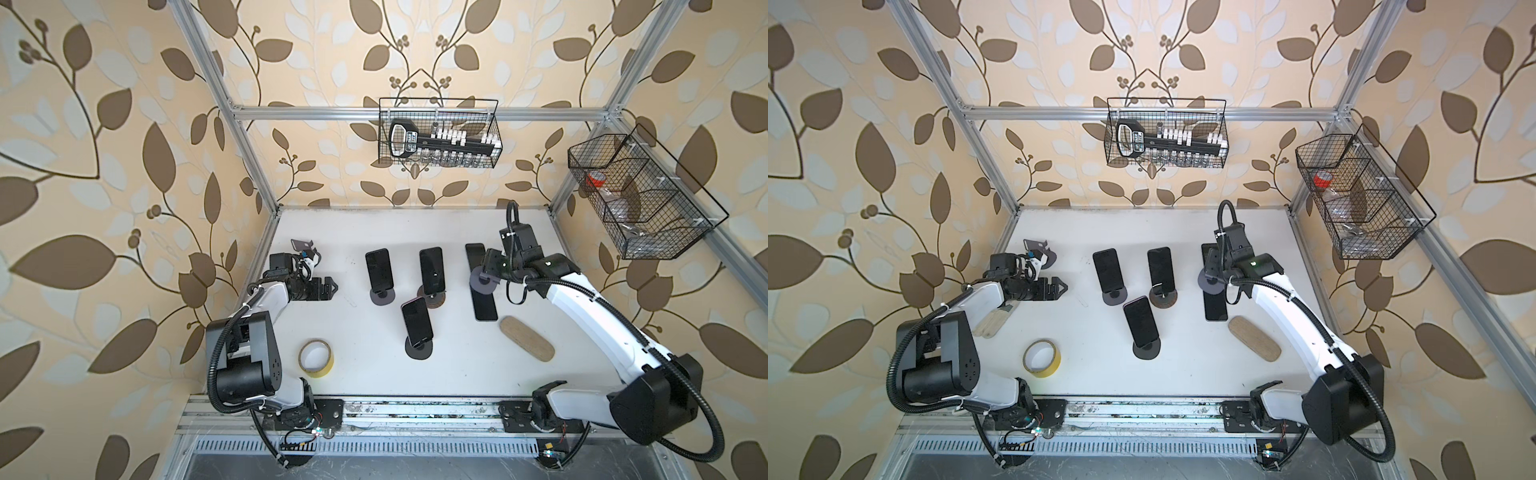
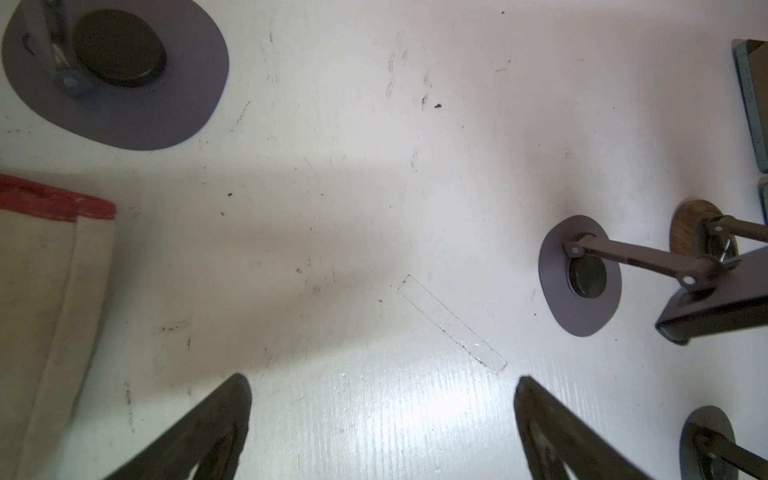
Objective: Remove the phone from the phone stand
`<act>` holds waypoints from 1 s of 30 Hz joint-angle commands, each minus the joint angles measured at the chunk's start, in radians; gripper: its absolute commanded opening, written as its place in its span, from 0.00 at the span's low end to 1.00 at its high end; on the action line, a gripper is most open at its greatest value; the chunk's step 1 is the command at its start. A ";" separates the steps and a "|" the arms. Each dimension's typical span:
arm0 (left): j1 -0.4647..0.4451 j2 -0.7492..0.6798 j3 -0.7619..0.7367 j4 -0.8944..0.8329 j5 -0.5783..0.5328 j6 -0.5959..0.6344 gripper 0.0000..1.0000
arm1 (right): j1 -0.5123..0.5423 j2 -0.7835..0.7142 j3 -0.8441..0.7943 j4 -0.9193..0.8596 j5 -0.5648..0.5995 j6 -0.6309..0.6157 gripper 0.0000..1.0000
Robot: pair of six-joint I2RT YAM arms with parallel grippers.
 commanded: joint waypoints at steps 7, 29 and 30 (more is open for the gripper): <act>0.013 -0.004 0.017 -0.016 0.023 0.010 0.99 | -0.138 0.214 0.154 0.190 -0.073 -0.099 0.60; 0.012 0.020 0.022 -0.024 0.052 0.010 0.99 | -0.236 0.741 0.692 0.221 -0.218 -0.238 0.59; 0.013 0.022 0.022 -0.024 0.053 0.010 0.99 | -0.239 0.767 0.727 0.200 -0.217 -0.245 0.59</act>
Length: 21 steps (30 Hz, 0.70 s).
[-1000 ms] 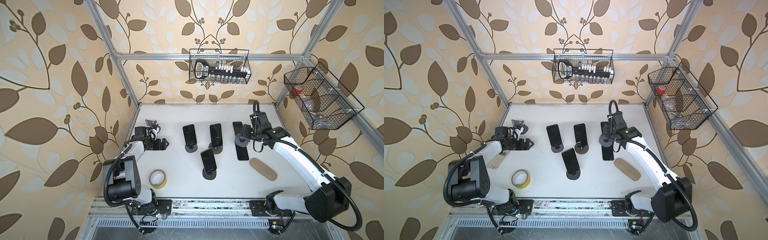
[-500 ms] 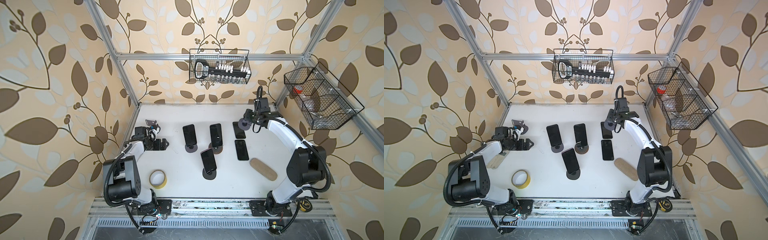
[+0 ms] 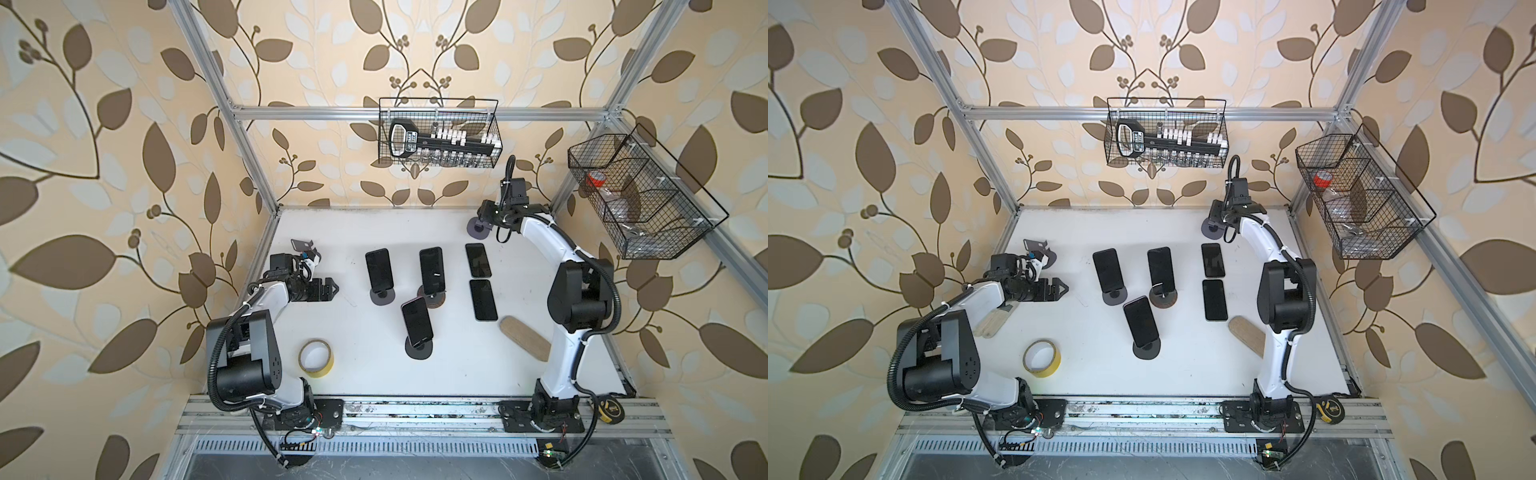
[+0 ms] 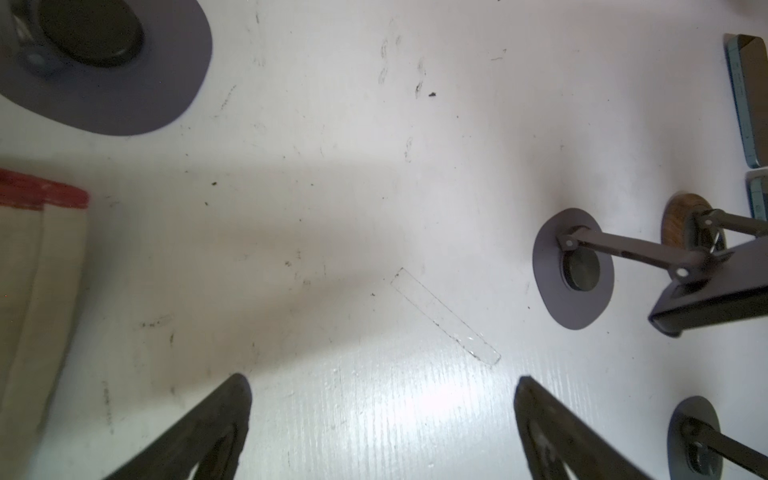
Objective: Remove the phone from the phone stand
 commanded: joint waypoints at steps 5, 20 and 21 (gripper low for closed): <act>0.013 0.010 0.025 -0.010 0.028 0.009 0.99 | -0.024 0.138 0.189 -0.043 -0.062 -0.062 0.58; 0.013 0.016 0.031 -0.019 0.017 0.006 0.99 | -0.025 0.324 0.357 -0.098 -0.061 -0.074 0.58; 0.013 0.016 0.031 -0.018 0.016 0.006 0.99 | -0.025 0.331 0.364 -0.103 -0.057 -0.077 0.58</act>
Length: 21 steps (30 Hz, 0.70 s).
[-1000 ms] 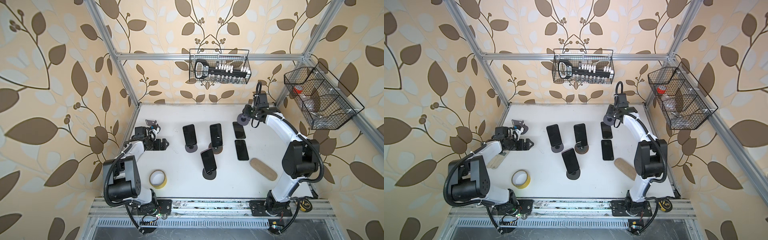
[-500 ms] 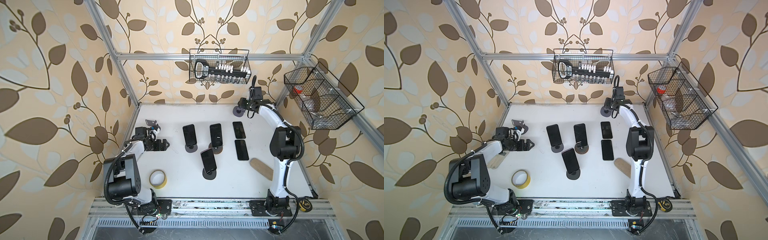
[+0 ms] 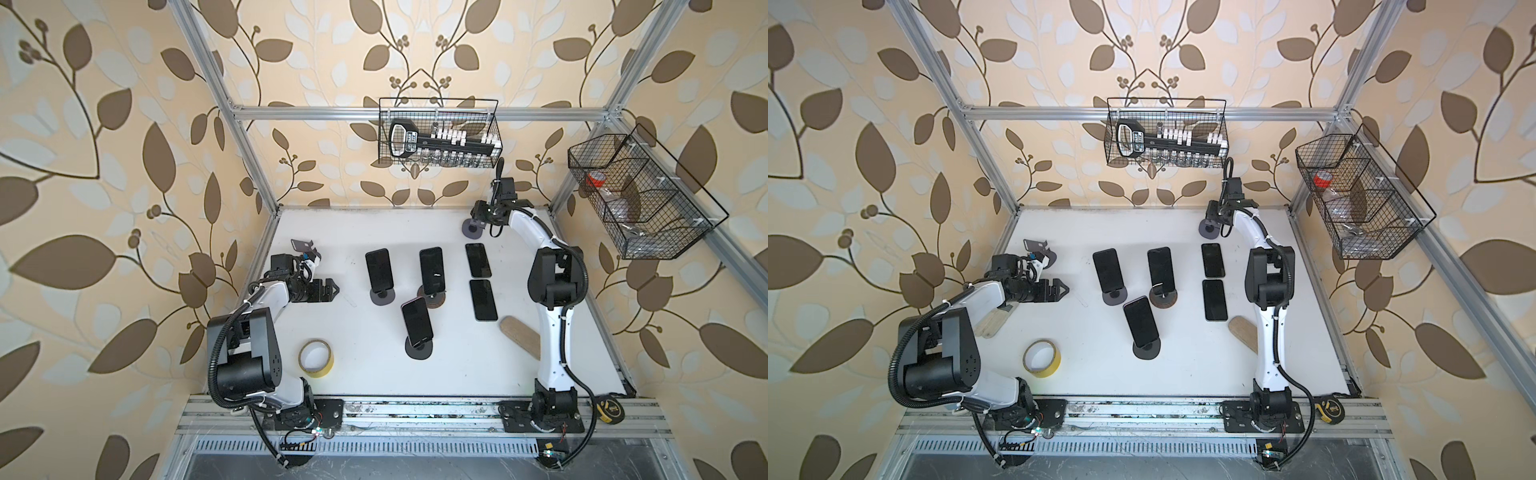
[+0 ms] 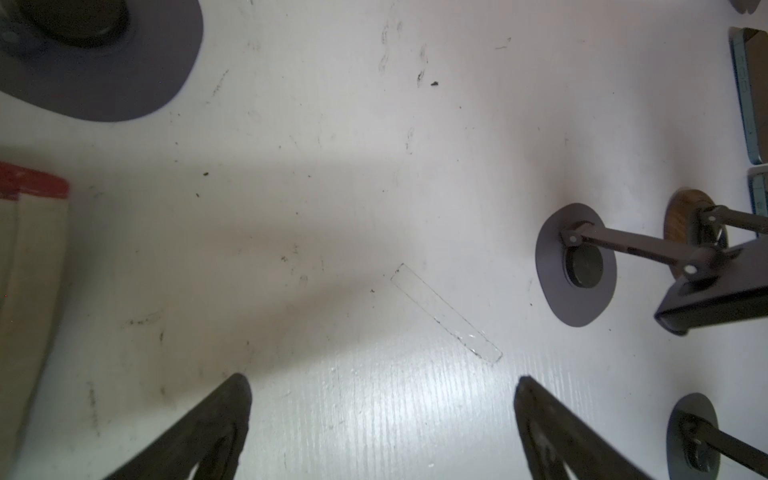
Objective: Remove the phone from the phone stand
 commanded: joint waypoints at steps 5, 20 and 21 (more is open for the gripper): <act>0.013 0.005 0.032 -0.018 0.016 0.008 0.99 | 0.000 0.034 0.064 -0.020 0.003 -0.040 0.59; 0.012 0.006 0.035 -0.021 0.013 0.007 0.99 | -0.001 0.069 0.075 -0.015 0.000 -0.030 0.61; 0.013 0.007 0.035 -0.021 0.012 0.007 0.99 | -0.001 0.071 0.075 -0.015 -0.002 -0.029 0.62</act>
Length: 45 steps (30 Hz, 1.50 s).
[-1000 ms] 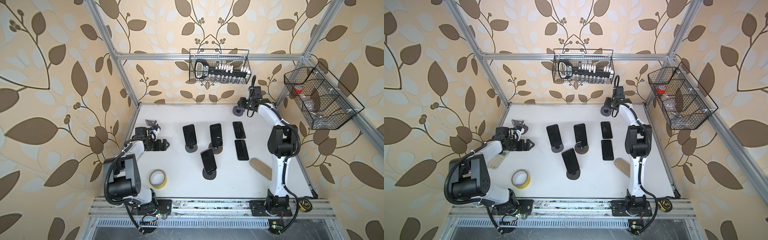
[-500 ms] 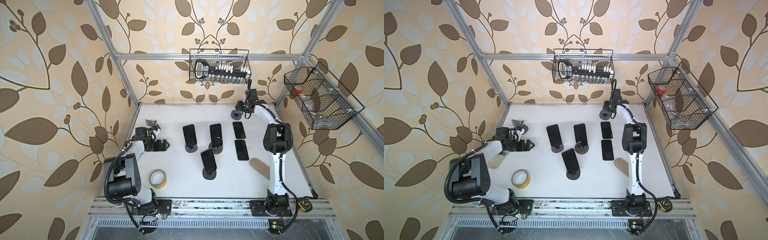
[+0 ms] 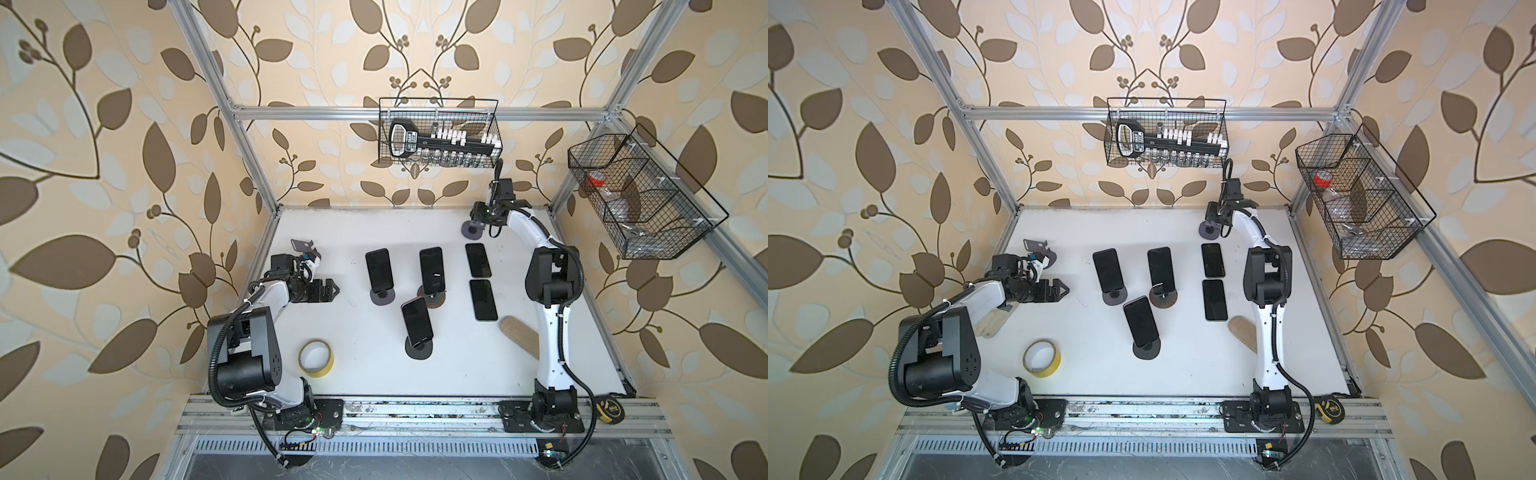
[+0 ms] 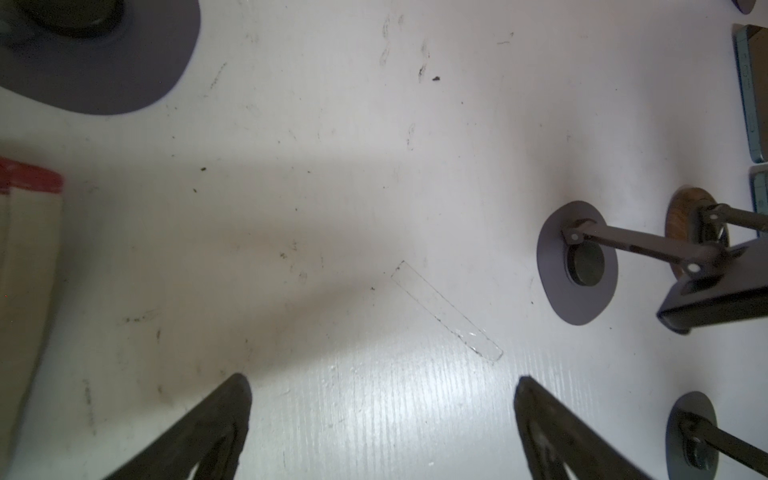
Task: Remove the phone from the phone stand
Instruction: 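Set the gray stand upright near the far wall and open the right gripper, then swing the right gripper back toward the pink-cased phone on its stand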
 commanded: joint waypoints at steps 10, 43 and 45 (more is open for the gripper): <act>0.014 0.003 0.031 -0.013 0.014 0.008 0.99 | -0.001 0.024 0.068 -0.013 0.003 -0.011 0.66; 0.043 -0.040 0.006 0.025 0.040 0.000 0.99 | 0.023 -0.981 -1.131 0.538 0.073 0.000 0.79; 0.045 -0.040 0.006 0.033 0.031 -0.007 0.99 | 0.058 -1.048 -1.168 0.508 0.080 -0.014 0.80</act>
